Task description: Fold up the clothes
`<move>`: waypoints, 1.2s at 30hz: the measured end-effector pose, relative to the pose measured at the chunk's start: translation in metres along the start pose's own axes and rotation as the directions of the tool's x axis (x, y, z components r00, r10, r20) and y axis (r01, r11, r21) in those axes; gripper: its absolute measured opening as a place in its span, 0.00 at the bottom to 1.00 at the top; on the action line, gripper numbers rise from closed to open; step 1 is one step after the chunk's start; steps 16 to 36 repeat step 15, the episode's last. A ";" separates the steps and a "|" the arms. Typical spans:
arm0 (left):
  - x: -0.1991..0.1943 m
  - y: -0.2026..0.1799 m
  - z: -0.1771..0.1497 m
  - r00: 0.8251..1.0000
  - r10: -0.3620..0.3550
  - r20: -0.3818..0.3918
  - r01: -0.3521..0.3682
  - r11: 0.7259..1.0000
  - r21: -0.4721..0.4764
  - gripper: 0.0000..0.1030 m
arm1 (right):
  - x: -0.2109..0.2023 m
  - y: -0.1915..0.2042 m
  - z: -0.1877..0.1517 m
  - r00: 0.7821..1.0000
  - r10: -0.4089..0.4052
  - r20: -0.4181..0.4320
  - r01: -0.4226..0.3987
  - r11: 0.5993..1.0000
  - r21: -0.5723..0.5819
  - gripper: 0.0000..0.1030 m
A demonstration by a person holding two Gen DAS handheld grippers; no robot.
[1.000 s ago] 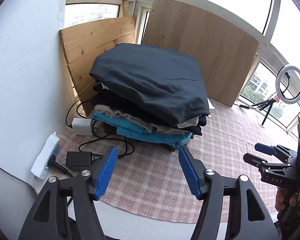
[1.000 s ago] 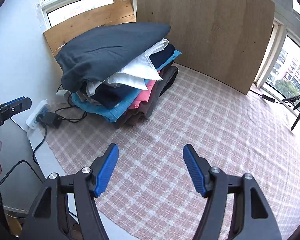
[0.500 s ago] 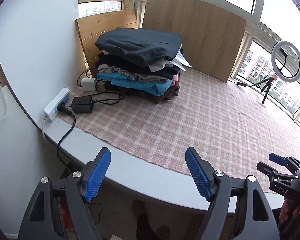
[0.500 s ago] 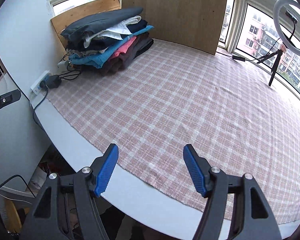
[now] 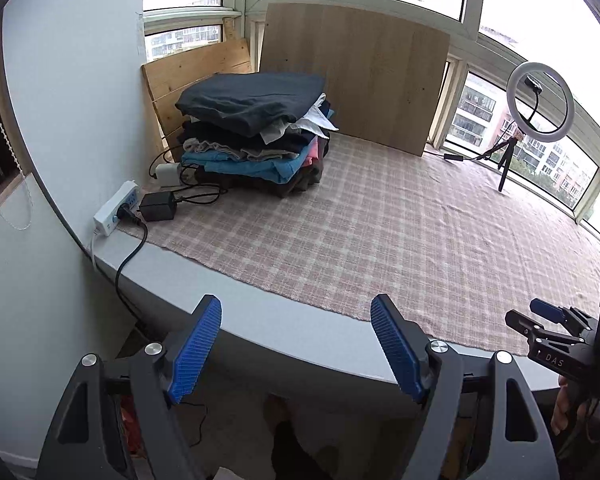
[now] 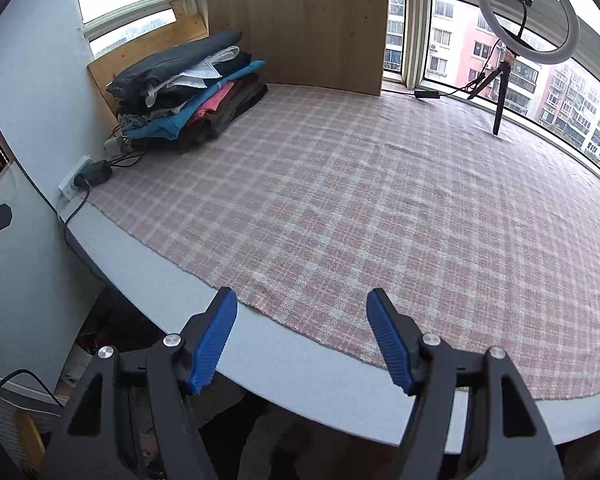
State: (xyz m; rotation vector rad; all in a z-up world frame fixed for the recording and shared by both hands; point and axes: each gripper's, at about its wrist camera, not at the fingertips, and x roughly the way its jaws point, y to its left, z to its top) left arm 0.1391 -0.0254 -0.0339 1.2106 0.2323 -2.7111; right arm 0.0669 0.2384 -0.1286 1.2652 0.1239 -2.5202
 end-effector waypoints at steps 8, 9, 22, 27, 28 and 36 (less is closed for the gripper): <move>-0.003 -0.003 0.002 1.000 -0.004 0.013 0.004 1.000 -0.005 0.75 | -0.006 -0.010 -0.002 1.000 -0.019 0.008 0.019 1.000 0.013 0.65; -0.004 -0.004 0.001 1.000 -0.003 0.016 0.003 1.000 -0.003 0.75 | -0.006 -0.011 -0.002 1.000 -0.021 0.008 0.020 1.000 0.017 0.65; -0.005 -0.003 0.002 1.000 0.003 0.019 -0.004 1.000 0.010 0.75 | -0.004 -0.015 -0.005 1.000 -0.015 -0.001 0.015 0.999 0.042 0.65; -0.005 -0.003 0.002 1.000 0.003 0.019 -0.004 1.000 0.010 0.75 | -0.004 -0.015 -0.005 1.000 -0.015 -0.001 0.015 0.999 0.042 0.65; -0.005 -0.003 0.002 1.000 0.003 0.019 -0.004 1.000 0.010 0.75 | -0.004 -0.015 -0.005 1.000 -0.015 -0.001 0.015 0.999 0.042 0.65; -0.005 -0.003 0.002 1.000 0.003 0.019 -0.004 1.000 0.010 0.75 | -0.004 -0.015 -0.005 1.000 -0.015 -0.001 0.015 0.999 0.042 0.65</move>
